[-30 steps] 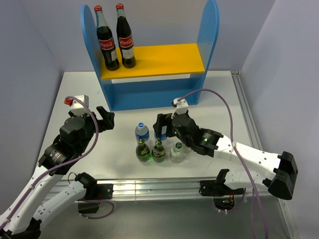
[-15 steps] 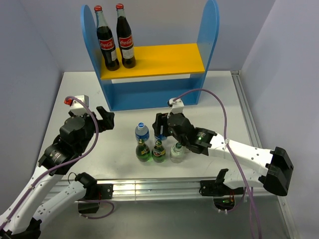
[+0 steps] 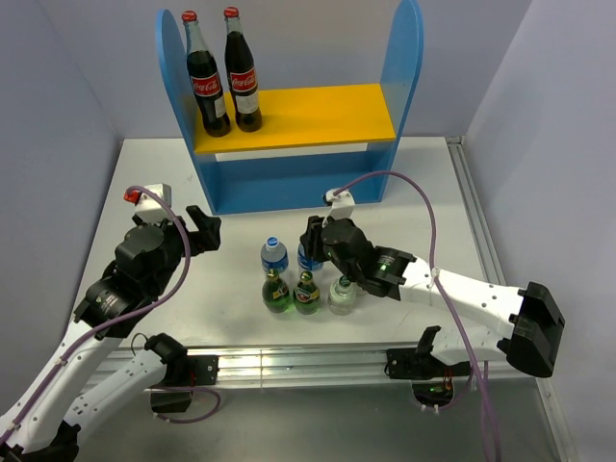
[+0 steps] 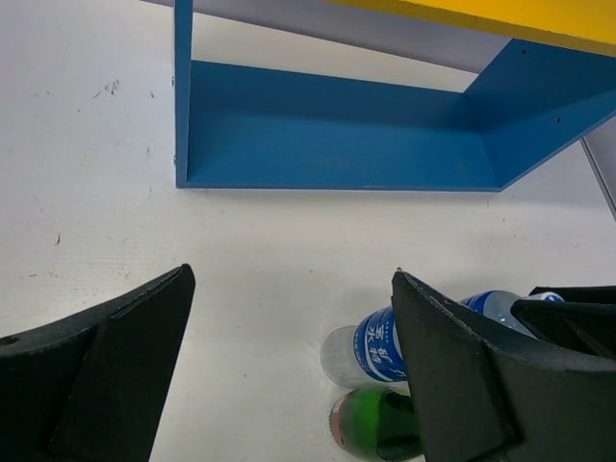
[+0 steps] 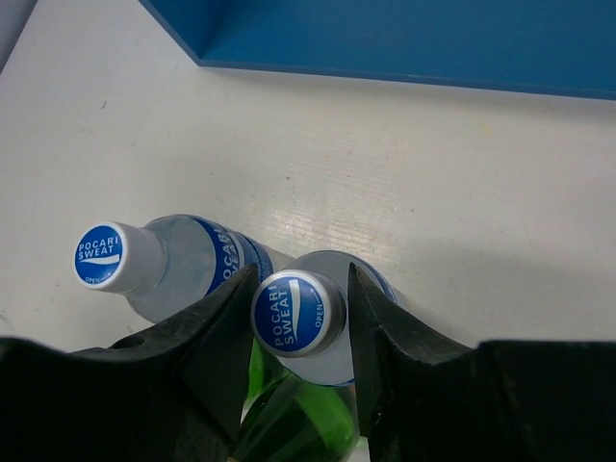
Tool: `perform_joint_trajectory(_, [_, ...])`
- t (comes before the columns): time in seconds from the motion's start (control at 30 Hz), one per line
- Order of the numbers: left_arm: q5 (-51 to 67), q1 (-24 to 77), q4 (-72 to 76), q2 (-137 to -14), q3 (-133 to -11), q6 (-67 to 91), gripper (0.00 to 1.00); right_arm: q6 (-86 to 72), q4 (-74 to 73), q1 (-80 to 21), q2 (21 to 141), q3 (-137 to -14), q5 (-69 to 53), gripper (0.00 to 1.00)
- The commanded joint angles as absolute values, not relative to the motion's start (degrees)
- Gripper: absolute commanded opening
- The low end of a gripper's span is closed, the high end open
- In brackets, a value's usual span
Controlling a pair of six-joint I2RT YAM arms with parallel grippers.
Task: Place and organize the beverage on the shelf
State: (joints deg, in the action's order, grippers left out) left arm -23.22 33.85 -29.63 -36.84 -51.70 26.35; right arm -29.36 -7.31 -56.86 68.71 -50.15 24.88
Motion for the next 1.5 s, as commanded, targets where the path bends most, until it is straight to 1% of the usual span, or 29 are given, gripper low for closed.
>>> perform_joint_trajectory(0.0, [-22.68,34.10,-28.21,-36.21,-51.33,25.31,0.90,-29.44,-5.63,-57.22,69.26,-49.31,26.28,0.42])
perform_joint_trajectory(0.03, [-22.76,34.10,-28.21,-36.21,-51.24,25.31,0.90,-29.36,-5.80,-57.13,69.26,-49.22,26.19,0.39])
perform_joint_trajectory(0.07, [-22.68,34.10,-28.13,-36.30,-51.33,25.31,0.90,-29.36,-5.80,-57.22,69.52,-49.39,26.45,0.27])
perform_joint_trajectory(0.1, [-22.76,34.10,-28.13,-36.12,-51.33,25.31,0.90,-29.27,-6.06,-57.13,69.70,-49.48,26.63,0.17])
perform_joint_trajectory(0.13, [-22.85,34.10,-28.30,-36.12,-51.33,25.31,0.90,-29.27,-6.59,-57.22,69.78,-49.74,26.89,0.08])
perform_joint_trajectory(0.17, [-22.76,34.10,-28.30,-36.21,-51.33,25.40,0.90,-29.27,-7.03,-57.13,70.13,-50.44,27.50,0.00])
perform_joint_trajectory(0.33, [-23.20,34.01,-28.39,-36.12,-51.42,25.40,0.89,-27.25,-9.31,-57.22,69.44,-53.34,29.00,0.00])
perform_joint_trajectory(0.63, [-23.55,34.10,-28.65,-36.83,-51.50,25.49,0.89,-20.32,-16.60,-57.13,68.90,-70.03,36.99,0.00])
perform_joint_trajectory(0.8, [-23.73,34.10,-28.74,-36.74,-51.50,25.58,0.89,-16.62,-17.75,-55.64,70.22,-79.53,38.06,0.00])
perform_joint_trajectory(0.93, [-23.73,34.10,-28.74,-36.74,-51.50,25.58,0.89,-13.80,-19.07,-53.53,72.76,-86.38,38.49,0.00])
perform_joint_trajectory(1.13, [-23.82,34.01,-28.74,-37.09,-51.42,25.49,0.89,-11.43,-21.88,-46.68,78.56,-100.53,35.86,0.00])
perform_joint_trajectory(1.23, [-23.82,34.10,-28.83,-37.18,-51.50,25.58,0.89,-9.15,-23.73,-43.95,82.51,-111.23,35.86,0.00])
perform_joint_trajectory(1.47, [-24.08,34.10,-28.74,-37.88,-51.33,25.49,0.88,-6.24,-26.89,-39.29,90.26,-127.78,35.86,0.00])
